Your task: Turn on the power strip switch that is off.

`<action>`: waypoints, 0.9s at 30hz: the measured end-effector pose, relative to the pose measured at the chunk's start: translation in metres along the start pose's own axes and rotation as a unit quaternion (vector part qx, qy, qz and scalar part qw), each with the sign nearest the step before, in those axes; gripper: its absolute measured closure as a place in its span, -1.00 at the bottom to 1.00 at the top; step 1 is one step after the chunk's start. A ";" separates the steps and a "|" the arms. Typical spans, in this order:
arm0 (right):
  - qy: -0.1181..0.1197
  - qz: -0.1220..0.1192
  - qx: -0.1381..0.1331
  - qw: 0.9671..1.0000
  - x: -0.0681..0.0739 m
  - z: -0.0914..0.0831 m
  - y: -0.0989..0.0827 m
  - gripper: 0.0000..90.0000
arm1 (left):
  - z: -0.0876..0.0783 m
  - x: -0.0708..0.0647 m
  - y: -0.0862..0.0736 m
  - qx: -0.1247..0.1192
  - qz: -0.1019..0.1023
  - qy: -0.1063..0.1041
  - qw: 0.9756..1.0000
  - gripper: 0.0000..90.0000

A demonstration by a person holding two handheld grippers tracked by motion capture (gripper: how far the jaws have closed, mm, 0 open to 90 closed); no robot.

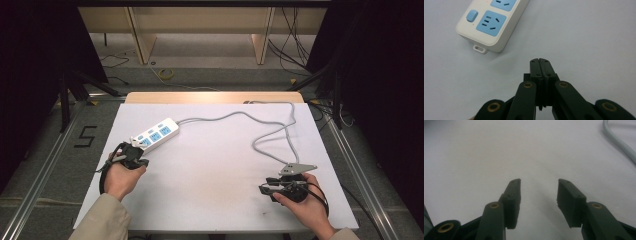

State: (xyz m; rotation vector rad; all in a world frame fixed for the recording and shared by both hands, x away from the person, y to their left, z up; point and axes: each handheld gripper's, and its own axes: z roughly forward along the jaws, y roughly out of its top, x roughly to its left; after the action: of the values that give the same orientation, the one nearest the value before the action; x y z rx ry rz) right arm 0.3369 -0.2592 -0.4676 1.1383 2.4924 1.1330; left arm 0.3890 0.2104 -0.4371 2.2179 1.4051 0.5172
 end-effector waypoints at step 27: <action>-0.002 -0.002 0.005 1.000 0.000 0.001 -0.002 0.21 | 0.004 0.016 0.016 0.016 0.003 0.003 1.000 0.99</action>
State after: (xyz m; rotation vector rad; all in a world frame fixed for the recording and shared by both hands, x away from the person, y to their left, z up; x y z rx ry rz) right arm 0.3361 -0.2596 -0.4695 1.1366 2.4989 1.1190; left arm 0.4093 0.2188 -0.4300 2.2486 1.4193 0.5075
